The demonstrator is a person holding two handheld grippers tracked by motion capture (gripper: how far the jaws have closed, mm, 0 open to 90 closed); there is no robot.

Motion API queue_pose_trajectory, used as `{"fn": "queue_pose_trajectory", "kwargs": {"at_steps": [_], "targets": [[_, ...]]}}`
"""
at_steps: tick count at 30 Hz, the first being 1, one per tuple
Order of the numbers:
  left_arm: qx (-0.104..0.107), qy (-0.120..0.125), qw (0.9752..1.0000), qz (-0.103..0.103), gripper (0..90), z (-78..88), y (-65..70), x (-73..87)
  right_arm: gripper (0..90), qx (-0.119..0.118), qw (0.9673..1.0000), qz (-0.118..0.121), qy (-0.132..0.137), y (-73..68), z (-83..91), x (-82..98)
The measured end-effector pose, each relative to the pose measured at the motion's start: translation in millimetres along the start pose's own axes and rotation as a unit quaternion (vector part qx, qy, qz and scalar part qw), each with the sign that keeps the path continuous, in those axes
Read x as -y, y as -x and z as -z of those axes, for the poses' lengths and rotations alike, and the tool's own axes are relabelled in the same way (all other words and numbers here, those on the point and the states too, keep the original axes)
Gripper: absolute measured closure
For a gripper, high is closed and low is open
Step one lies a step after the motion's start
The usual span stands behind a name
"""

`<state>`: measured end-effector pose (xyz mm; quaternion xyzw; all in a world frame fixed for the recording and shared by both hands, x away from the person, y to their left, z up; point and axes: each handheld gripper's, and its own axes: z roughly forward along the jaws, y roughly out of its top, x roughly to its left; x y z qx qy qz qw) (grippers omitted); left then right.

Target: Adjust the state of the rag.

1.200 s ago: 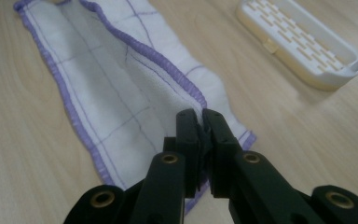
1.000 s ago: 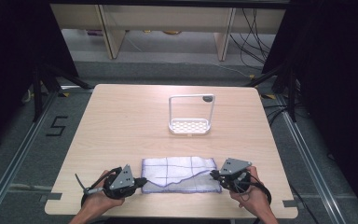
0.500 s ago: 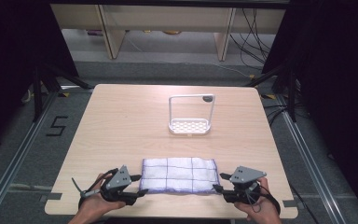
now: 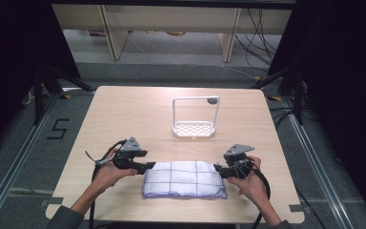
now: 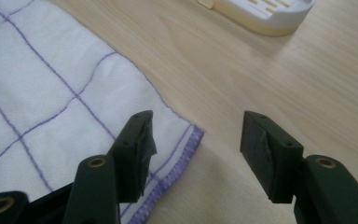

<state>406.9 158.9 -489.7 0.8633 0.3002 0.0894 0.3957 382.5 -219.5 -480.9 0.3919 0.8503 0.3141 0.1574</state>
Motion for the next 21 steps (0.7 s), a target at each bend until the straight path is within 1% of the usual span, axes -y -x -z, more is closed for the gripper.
{"fn": "queue_pose_trajectory", "kwargs": {"at_steps": [1, 2, 3, 4, 5, 6, 7, 8, 9, 10, 11, 12, 13, 15, 16, 17, 18, 19, 20, 21], "targets": [[-0.001, -0.008, 1.0, -0.004, 42.1, -2.9, -0.5, 1.4, 46.3, 0.001, 1.0, 0.0, -0.001, -0.1, -2.0, 0.1], [-0.001, -0.01, 0.9999, -0.009, 43.1, -5.6, -0.8, 3.1, 47.3, -0.001, 1.0, 0.004, -0.005, 0.0, -3.0, -0.1], [0.005, -0.013, 0.9999, -0.008, 44.1, -7.9, -0.9, 4.7, 48.6, 0.0, 0.9999, 0.01, -0.005, -0.1, -4.5, 0.1], [0.01, -0.018, 0.9997, -0.013, 46.3, -9.2, -1.1, 6.3, 50.0, 0.001, 0.9999, 0.009, -0.008, -1.0, -6.3, 0.2], [0.013, -0.02, 0.9994, -0.024, 52.0, -10.5, -0.5, 7.8, 50.9, 0.0, 1.0, 0.004, -0.007, -2.4, -8.8, 0.3], [0.014, -0.028, 0.9988, -0.038, 59.0, -10.6, 0.2, 8.4, 54.8, 0.0, 0.9998, 0.011, -0.015, -1.7, -10.4, 0.0], [0.015, -0.027, 0.9985, -0.046, 64.9, -11.0, 2.4, 9.6, 59.2, -0.004, 0.9998, 0.009, -0.019, -2.0, -12.0, 0.1], [0.022, -0.029, 0.9978, -0.056, 71.1, -10.0, 3.8, 10.0, 62.3, -0.007, 0.9998, 0.0, -0.018, -3.7, -15.4, 0.1], [0.022, -0.03, 0.9975, -0.06, 75.9, -9.6, 6.5, 10.8, 67.9, -0.009, 0.9994, 0.019, -0.027, -1.9, -16.8, -0.9], [0.022, -0.034, 0.997, -0.065, 79.0, -9.6, 9.8, 12.0, 70.8, -0.011, 0.9993, 0.023, -0.026, -2.5, -20.3, -0.9], [0.023, -0.041, 0.996, -0.076, 81.1, -8.9, 12.1, 13.3, 73.4, -0.014, 0.9989, 0.027, -0.035, -2.4, -21.7, -2.5], [0.022, -0.046, 0.9952, -0.083, 83.1, -7.7, 14.5, 15.0, 76.8, -0.017, 0.9986, 0.037, -0.034, -1.5, -23.6, -3.7], [0.021, -0.046, 0.9952, -0.084, 84.0, -6.4, 17.0, 16.5, 78.8, -0.015, 0.9986, 0.04, -0.03, -1.6, -25.9, -5.4], [0.027, -0.047, 0.9948, -0.086, 84.6, -1.6, 22.5, 20.3, 81.2, -0.011, 0.9985, 0.045, -0.03, -1.5, -30.0, -10.4], [0.027, -0.049, 0.9946, -0.087, 84.6, 0.6, 25.3, 22.5, 82.1, -0.015, 0.9979, 0.051, -0.035, -0.5, -31.3, -13.5], [0.027, -0.042, 0.9955, -0.081, 84.6, 3.3, 32.2, 27.2, 82.4, -0.014, 0.9977, 0.056, -0.035, -0.1, -33.4, -15.5], [0.029, -0.043, 0.9952, -0.083, 84.6, 6.3, 36.8, 30.9, 82.6, -0.011, 0.998, 0.055, -0.03, -0.9, -37.7, -19.4], [0.028, -0.042, 0.9953, -0.082, 84.6, 9.0, 42.4, 34.8, 82.9, -0.012, 0.9971, 0.068, -0.031, 0.5, -40.6, -23.1], [0.032, -0.042, 0.9948, -0.087, 84.5, 12.3, 48.0, 37.9, 83.0, -0.011, 0.9971, 0.068, -0.032, 0.4, -43.9, -27.1], [0.034, -0.04, 0.9949, -0.086, 84.4, 14.8, 54.1, 41.4, 83.0, -0.011, 0.9971, 0.069, -0.029, 0.3, -48.1, -30.9]]}}
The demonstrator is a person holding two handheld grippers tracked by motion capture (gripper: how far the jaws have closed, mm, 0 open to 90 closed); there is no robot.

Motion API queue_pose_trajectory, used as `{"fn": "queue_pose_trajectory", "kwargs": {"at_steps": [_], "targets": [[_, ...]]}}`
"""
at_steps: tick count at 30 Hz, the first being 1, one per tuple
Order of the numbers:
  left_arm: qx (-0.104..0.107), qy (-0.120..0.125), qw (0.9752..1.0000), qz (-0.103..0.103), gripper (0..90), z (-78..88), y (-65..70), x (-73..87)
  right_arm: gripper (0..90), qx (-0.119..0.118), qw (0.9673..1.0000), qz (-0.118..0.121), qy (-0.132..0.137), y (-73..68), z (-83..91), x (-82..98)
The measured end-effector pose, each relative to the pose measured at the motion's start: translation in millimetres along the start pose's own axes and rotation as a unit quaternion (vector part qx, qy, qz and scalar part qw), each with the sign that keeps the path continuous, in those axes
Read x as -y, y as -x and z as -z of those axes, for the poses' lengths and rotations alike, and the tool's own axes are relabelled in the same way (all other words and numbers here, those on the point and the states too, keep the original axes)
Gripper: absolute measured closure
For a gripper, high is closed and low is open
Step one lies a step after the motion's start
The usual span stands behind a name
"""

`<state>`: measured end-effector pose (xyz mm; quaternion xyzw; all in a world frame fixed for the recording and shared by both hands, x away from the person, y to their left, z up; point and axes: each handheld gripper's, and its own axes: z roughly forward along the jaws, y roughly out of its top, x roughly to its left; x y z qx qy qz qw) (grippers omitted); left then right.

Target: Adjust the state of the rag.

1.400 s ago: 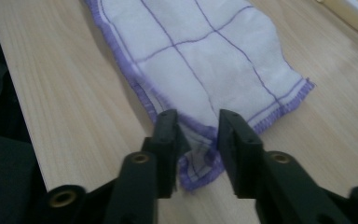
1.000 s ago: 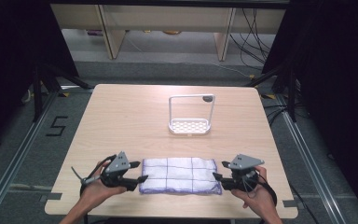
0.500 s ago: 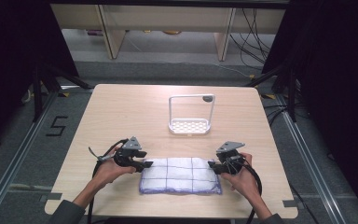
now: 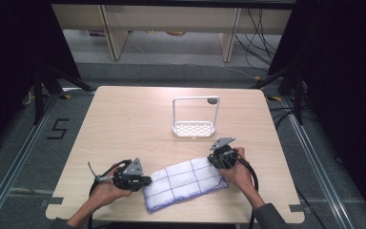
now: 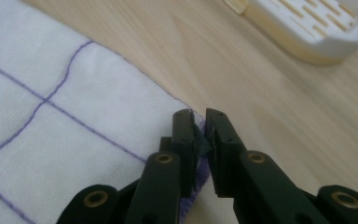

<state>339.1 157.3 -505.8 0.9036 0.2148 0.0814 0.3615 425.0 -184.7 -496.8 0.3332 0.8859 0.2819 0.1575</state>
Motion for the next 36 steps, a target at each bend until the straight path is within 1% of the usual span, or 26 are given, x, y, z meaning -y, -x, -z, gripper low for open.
{"fn": "queue_pose_trajectory", "kwargs": {"at_steps": [1, 4, 7, 8, 9, 11, 12, 13, 14, 15, 16, 17, 18, 19, 20, 21, 22, 24, 25, 26, 27, 28, 29, 32, 34, 36], "targets": [[-0.004, -0.002, 1.0, 0.0, 84.2, 2.2, 6.6, 1.9, 83.0, -0.004, 1.0, 0.005, 0.0, 0.5, -3.3, -4.5], [0.003, 0.004, 1.0, -0.002, 83.7, 4.2, 26.1, 4.3, 82.9, -0.008, 0.9998, 0.016, 0.001, 1.2, -13.5, -18.0], [0.01, -0.004, 0.9996, -0.028, 83.0, 3.7, 40.7, 1.1, 82.3, -0.012, 0.9993, 0.036, -0.007, -1.2, -22.5, -32.8], [0.018, -0.003, 0.9993, -0.031, 82.8, 2.1, 44.8, -0.5, 81.8, -0.011, 0.9989, 0.045, 0.002, -2.1, -27.7, -36.7], [0.024, 0.0, 0.9994, -0.026, 82.7, -0.5, 49.6, -2.5, 80.9, -0.016, 0.9983, 0.056, -0.004, -1.8, -30.3, -41.3], [0.044, 0.003, 0.9988, -0.021, 81.3, -6.6, 57.4, -8.5, 76.8, -0.018, 0.998, 0.061, -0.001, 0.5, -35.7, -48.1], [0.055, 0.009, 0.9983, -0.019, 79.1, -9.4, 60.8, -11.8, 71.8, -0.019, 0.998, 0.06, -0.004, 1.9, -36.7, -51.1], [0.065, 0.011, 0.9977, -0.016, 76.0, -11.4, 64.1, -14.4, 68.9, -0.004, 0.9982, 0.06, -0.001, 4.5, -36.1, -53.4], [0.077, 0.011, 0.9969, -0.014, 72.7, -12.7, 67.0, -16.9, 67.5, 0.0, 0.9988, 0.048, 0.003, 6.2, -31.5, -55.2], [0.08, 0.013, 0.9966, -0.017, 69.1, -12.3, 68.3, -19.4, 63.7, -0.001, 0.9991, 0.04, 0.012, 7.4, -25.6, -56.1], [0.074, 0.023, 0.997, -0.007, 64.3, -10.9, 69.2, -21.7, 59.8, 0.005, 0.9992, 0.031, 0.024, 7.5, -18.2, -56.2], [0.073, 0.035, 0.9967, -0.002, 58.6, -8.6, 66.2, -24.8, 55.6, 0.013, 0.9993, 0.014, 0.033, 6.2, -10.4, -55.2], [0.071, 0.045, 0.9964, 0.008, 54.9, -5.4, 61.6, -28.1, 53.3, 0.024, 0.999, 0.015, 0.035, 6.6, -1.2, -52.7], [0.062, 0.056, 0.9964, 0.015, 52.8, -2.4, 55.4, -31.8, 51.2, 0.013, 0.9993, -0.002, 0.034, 5.1, 8.6, -49.2], [0.05, 0.069, 0.996, 0.029, 50.5, -0.5, 49.1, -35.9, 49.3, 0.02, 0.9992, -0.015, 0.032, 4.6, 18.1, -43.9], [0.038, 0.074, 0.9955, 0.046, 48.5, 0.3, 42.4, -40.2, 48.2, 0.018, 0.999, -0.032, 0.025, 3.9, 26.4, -37.8], [0.037, 0.077, 0.995, 0.052, 48.7, -0.6, 34.4, -45.2, 47.0, 0.024, 0.9989, -0.034, 0.022, 4.3, 31.3, -30.6], [0.017, 0.07, 0.9958, 0.056, 48.4, -10.4, 11.6, -59.0, 46.3, 0.033, 0.9981, -0.052, 0.01, 3.5, 37.1, -16.0], [0.017, 0.07, 0.9958, 0.056, 48.2, -10.4, 11.6, -59.0, 46.3, 0.033, 0.9981, -0.052, 0.01, 3.5, 37.1, -16.0], [0.02, 0.068, 0.9956, 0.061, 48.2, -14.8, 5.8, -62.9, 46.2, 0.033, 0.9975, -0.063, 0.001, 4.7, 37.4, -4.9], [0.015, 0.065, 0.9951, 0.073, 47.7, -26.0, -5.2, -71.4, 46.4, 0.03, 0.9961, -0.083, -0.004, 6.9, 37.2, 3.2], [0.011, 0.058, 0.9955, 0.074, 47.1, -33.0, -10.3, -76.5, 46.4, 0.03, 0.9961, -0.083, -0.002, 8.6, 36.1, 6.3], [0.01, 0.053, 0.9957, 0.075, 46.7, -40.1, -15.4, -81.1, 46.4, 0.024, 0.995, -0.096, -0.006, 9.1, 34.9, 9.1], [-0.005, 0.04, 0.996, 0.079, 43.9, -53.1, -25.1, -90.2, 48.7, 0.007, 0.9944, -0.105, -0.013, 12.4, 30.9, 16.1], [-0.029, 0.038, 0.9953, 0.084, 44.0, -73.2, -37.1, -103.3, 50.8, 0.017, 0.9943, -0.104, -0.017, 13.0, 28.4, 18.0], [-0.029, 0.038, 0.9952, 0.086, 43.9, -79.2, -39.9, -107.2, 51.9, 0.02, 0.995, -0.097, -0.016, 14.0, 27.1, 19.2]]}}
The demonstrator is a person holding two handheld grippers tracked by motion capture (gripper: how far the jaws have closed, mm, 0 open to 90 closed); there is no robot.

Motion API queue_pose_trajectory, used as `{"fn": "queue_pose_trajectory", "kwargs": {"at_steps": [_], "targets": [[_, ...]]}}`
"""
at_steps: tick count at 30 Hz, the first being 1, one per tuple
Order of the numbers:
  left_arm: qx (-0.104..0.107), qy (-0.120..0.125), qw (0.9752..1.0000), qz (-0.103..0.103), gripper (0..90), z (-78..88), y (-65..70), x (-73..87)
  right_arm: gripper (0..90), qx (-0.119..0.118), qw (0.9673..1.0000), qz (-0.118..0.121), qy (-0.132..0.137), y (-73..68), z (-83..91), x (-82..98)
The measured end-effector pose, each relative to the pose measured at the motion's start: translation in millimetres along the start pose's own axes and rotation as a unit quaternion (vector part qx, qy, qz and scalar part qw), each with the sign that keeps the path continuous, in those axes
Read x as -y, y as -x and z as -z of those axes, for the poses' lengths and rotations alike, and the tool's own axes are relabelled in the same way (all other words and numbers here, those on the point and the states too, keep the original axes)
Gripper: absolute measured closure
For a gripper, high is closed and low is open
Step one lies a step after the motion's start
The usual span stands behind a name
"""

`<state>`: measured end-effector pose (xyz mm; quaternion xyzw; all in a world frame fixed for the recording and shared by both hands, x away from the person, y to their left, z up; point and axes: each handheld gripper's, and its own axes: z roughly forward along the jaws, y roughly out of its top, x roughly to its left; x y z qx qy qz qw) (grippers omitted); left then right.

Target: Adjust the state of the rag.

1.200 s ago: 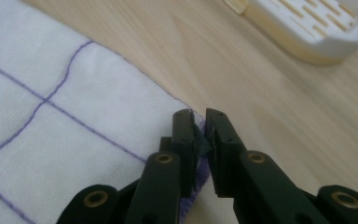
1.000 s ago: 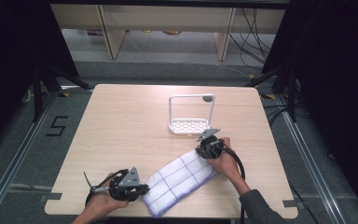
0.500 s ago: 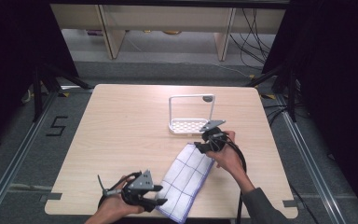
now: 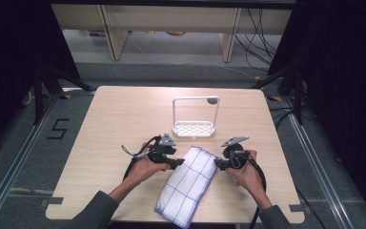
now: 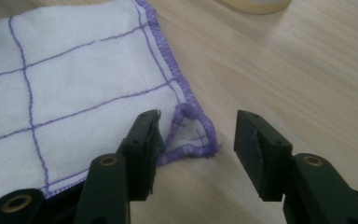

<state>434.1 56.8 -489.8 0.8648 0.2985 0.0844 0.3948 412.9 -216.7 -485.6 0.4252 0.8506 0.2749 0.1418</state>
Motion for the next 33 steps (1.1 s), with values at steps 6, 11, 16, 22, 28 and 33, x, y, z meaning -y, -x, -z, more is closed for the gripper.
{"fn": "queue_pose_trajectory", "kwargs": {"at_steps": [6, 11, 16, 22, 28, 33], "targets": [[-0.006, -0.011, 0.9999, -0.01, 43.2, -31.1, -1.2, -17.2, 45.4, 0.022, 0.9995, 0.008, -0.019, 1.7, 0.0, 2.2], [-0.01, -0.006, 0.9998, -0.015, 43.9, -41.9, -0.6, -22.9, 44.2, 0.025, 0.9997, -0.002, 0.0, -1.5, 2.8, -2.1], [-0.009, -0.017, 0.9996, -0.022, 45.6, -54.0, -2.1, -27.4, 45.6, 0.017, 0.9997, 0.002, -0.02, -4.2, -9.2, -3.5], [0.009, -0.023, 0.9987, -0.044, 62.4, -54.7, -1.7, -26.0, 64.2, -0.008, 0.9998, 0.016, -0.004, -5.5, -14.5, -4.6], [0.003, -0.031, 0.9984, -0.047, 81.0, -40.6, -8.5, -19.5, 78.1, -0.033, 0.9987, 0.038, -0.003, -4.4, -21.5, -15.8], [-0.024, -0.025, 0.9988, -0.034, 82.0, -21.2, -22.2, -3.4, 80.2, -0.038, 0.9957, 0.084, -0.003, -13.3, -41.1, -44.0]]}}
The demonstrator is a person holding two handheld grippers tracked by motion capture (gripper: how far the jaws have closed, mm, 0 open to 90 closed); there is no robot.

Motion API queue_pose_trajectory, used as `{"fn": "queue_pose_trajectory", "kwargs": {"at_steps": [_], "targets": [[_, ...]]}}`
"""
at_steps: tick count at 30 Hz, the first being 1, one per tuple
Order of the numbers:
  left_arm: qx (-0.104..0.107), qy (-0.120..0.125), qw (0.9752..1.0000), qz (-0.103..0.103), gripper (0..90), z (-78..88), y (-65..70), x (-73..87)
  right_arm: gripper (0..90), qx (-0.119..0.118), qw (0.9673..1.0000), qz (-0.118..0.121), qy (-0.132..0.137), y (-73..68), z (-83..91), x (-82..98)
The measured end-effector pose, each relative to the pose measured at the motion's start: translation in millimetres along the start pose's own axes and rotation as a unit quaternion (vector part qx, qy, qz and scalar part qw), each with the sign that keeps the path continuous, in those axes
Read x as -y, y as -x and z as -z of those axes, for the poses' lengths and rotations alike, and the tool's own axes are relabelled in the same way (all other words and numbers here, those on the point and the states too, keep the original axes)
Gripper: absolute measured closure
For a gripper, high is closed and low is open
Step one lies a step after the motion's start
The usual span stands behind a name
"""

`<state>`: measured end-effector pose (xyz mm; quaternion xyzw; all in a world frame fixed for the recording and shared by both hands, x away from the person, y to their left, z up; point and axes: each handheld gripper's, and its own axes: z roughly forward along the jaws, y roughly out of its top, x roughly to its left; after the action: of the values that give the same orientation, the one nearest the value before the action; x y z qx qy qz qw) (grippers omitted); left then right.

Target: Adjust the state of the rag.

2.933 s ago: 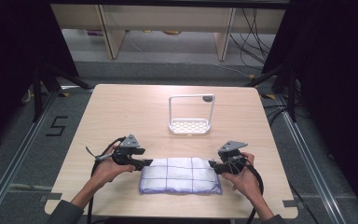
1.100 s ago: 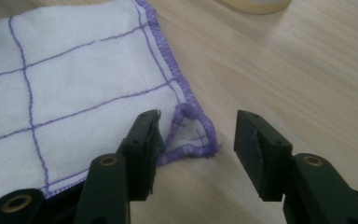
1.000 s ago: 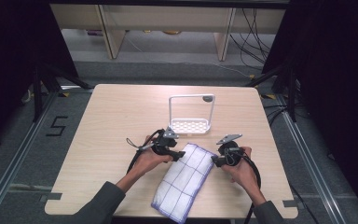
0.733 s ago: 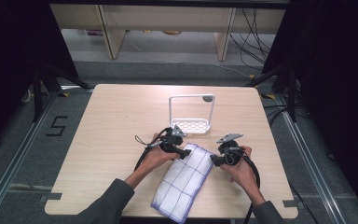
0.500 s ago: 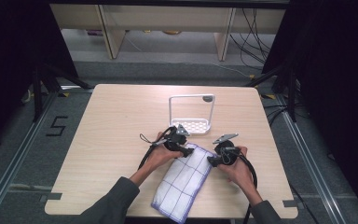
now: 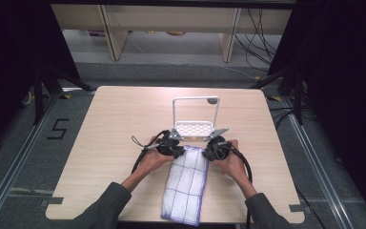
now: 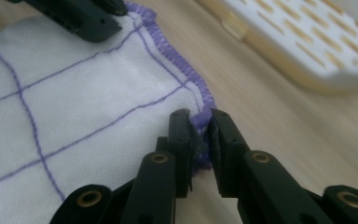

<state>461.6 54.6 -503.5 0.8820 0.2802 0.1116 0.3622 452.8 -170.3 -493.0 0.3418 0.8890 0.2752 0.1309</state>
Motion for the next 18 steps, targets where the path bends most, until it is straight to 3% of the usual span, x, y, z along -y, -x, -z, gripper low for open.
{"fn": "queue_pose_trajectory", "kwargs": {"at_steps": [4, 8, 10, 11, 12, 13, 17, 18], "targets": [[-0.016, 0.012, 0.9997, 0.017, 78.9, 10.7, -10.1, 10.9, 79.5, 0.002, 0.9999, 0.016, -0.006, -7.5, -15.4, -23.6], [-0.028, 0.025, 0.9988, 0.032, 65.3, 15.5, -19.8, 17.0, 76.7, 0.007, 0.9998, 0.016, -0.012, -9.7, -20.2, -32.8], [-0.031, 0.036, 0.997, 0.06, 53.2, 16.4, -23.2, 17.6, 64.3, 0.014, 0.9999, 0.006, -0.008, -9.9, -17.6, -35.8], [-0.031, 0.036, 0.997, 0.06, 49.8, 16.4, -23.2, 17.6, 60.6, 0.019, 0.9998, -0.005, -0.004, -9.4, -14.8, -36.1], [-0.038, 0.035, 0.9961, 0.072, 46.2, 16.5, -23.7, 18.4, 56.4, 0.019, 0.9998, 0.0, 0.006, -6.2, -14.5, -35.8], [-0.043, 0.031, 0.9958, 0.075, 43.4, 15.3, -23.6, 18.6, 53.0, 0.017, 0.9996, -0.023, 0.003, -6.9, -12.4, -35.7], [-0.038, 0.022, 0.9964, 0.073, 38.1, 8.7, -19.7, 17.7, 47.4, 0.005, 0.9994, -0.034, 0.001, -5.3, -16.1, -33.9], [-0.041, 0.021, 0.9966, 0.068, 38.2, 6.7, -18.3, 16.8, 46.8, 0.006, 0.9997, -0.025, 0.0, -4.2, -17.7, -33.8]]}}
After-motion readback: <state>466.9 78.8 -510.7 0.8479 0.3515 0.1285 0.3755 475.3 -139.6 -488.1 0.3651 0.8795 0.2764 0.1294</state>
